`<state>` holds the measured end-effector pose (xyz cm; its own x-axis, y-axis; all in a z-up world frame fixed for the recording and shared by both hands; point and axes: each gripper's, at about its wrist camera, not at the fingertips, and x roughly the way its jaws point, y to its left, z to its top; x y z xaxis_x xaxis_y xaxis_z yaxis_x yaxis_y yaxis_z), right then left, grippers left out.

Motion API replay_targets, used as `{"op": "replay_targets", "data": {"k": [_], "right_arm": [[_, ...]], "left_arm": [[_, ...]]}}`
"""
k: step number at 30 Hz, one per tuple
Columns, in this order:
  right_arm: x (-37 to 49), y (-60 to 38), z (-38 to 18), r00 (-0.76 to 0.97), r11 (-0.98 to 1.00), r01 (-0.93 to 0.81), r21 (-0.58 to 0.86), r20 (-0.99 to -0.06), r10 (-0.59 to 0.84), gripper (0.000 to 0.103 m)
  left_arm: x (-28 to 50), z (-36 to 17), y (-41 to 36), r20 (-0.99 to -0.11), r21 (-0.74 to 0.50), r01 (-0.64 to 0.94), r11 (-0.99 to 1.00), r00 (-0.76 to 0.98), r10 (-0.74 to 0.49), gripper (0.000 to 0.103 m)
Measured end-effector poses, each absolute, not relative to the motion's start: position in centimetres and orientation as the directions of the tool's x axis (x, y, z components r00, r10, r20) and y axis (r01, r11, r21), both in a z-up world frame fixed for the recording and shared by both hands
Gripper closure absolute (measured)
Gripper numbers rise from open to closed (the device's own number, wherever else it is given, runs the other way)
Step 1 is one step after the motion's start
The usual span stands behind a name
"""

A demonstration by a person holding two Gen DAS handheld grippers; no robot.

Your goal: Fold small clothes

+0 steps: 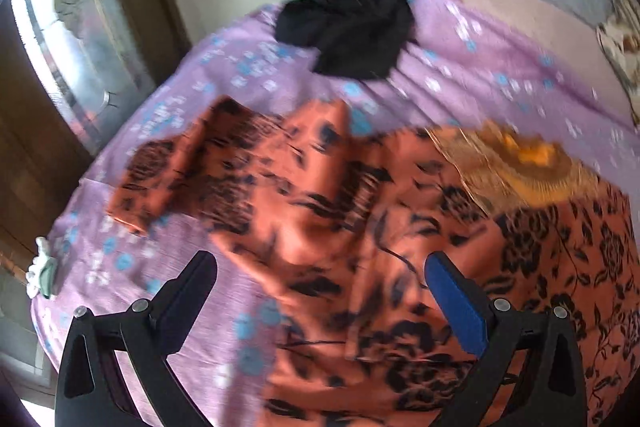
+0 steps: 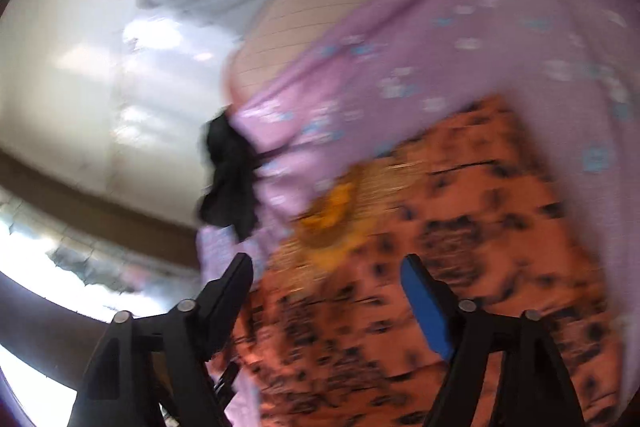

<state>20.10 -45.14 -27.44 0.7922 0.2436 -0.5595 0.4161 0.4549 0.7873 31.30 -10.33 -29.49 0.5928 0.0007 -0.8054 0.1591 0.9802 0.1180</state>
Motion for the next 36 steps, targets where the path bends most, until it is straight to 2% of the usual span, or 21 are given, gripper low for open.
{"op": "replay_targets", "data": {"k": [3, 6, 7, 8, 9, 12, 17, 20, 23, 28, 33, 36], "right_arm": [[20.1, -47.4, -30.5, 0.739, 0.41, 0.51, 0.756, -0.629, 0.241, 0.033], [21.1, -48.1, -33.4, 0.678, 0.393, 0.569, 0.723, -0.682, 0.274, 0.035], [21.6, -48.2, -34.6, 0.622, 0.419, 0.612, 0.671, -0.736, 0.269, 0.035], [22.0, -48.2, -35.5, 0.581, 0.434, 0.64, 0.635, -0.769, 0.267, 0.041], [22.3, -48.3, -36.2, 0.566, 0.434, 0.647, 0.627, -0.776, 0.278, 0.041], [22.4, -48.4, -36.4, 0.571, 0.434, 0.641, 0.633, -0.771, 0.282, 0.04], [21.8, -47.9, -36.4, 0.601, 0.452, 0.604, 0.657, -0.747, 0.285, 0.038], [21.2, -47.4, -35.8, 0.62, 0.474, 0.577, 0.665, -0.734, 0.276, 0.029], [21.4, -46.5, -35.4, 0.617, 0.52, 0.563, 0.643, -0.745, 0.253, 0.029], [21.1, -45.0, -33.7, 0.608, 0.542, 0.579, 0.609, -0.765, 0.211, 0.029], [19.9, -41.6, -30.6, 0.618, 0.646, 0.514, 0.565, -0.766, 0.178, 0.029], [20.4, -39.5, -31.2, 0.559, 0.682, 0.505, 0.53, -0.802, 0.209, 0.029]], "left_arm": [[31.3, -31.0, -12.0, -0.831, 0.147, 0.184, 0.972, 0.555, 0.021, 0.0], [31.6, -33.4, -13.5, -0.859, 0.246, 0.208, 0.947, 0.499, 0.114, 0.0], [31.9, -34.6, -13.9, -0.876, 0.269, 0.222, 0.937, 0.46, 0.143, 0.0], [31.8, -34.8, -13.8, -0.878, 0.263, 0.218, 0.94, 0.457, 0.14, 0.0], [31.8, -34.7, -13.6, -0.876, 0.25, 0.205, 0.946, 0.465, 0.131, 0.0], [31.9, -34.9, -13.4, -0.883, 0.226, 0.197, 0.954, 0.454, 0.115, 0.0], [32.3, -35.7, -10.8, -0.918, 0.041, 0.077, 0.996, 0.396, 0.007, 0.0], [31.6, -35.8, -11.4, -0.903, 0.082, 0.084, 0.993, 0.428, 0.038, 0.0], [30.9, -35.8, -11.6, -0.897, 0.087, 0.076, 0.993, 0.44, 0.045, 0.0], [32.1, -35.1, -11.7, -0.932, 0.074, 0.131, 0.989, 0.361, 0.022, 0.0], [31.2, -32.4, -12.4, -0.866, 0.146, 0.178, 0.973, 0.498, 0.039, 0.0], [31.1, -33.2, -13.0, -0.886, 0.149, 0.225, 0.963, 0.462, 0.029, 0.0]]}}
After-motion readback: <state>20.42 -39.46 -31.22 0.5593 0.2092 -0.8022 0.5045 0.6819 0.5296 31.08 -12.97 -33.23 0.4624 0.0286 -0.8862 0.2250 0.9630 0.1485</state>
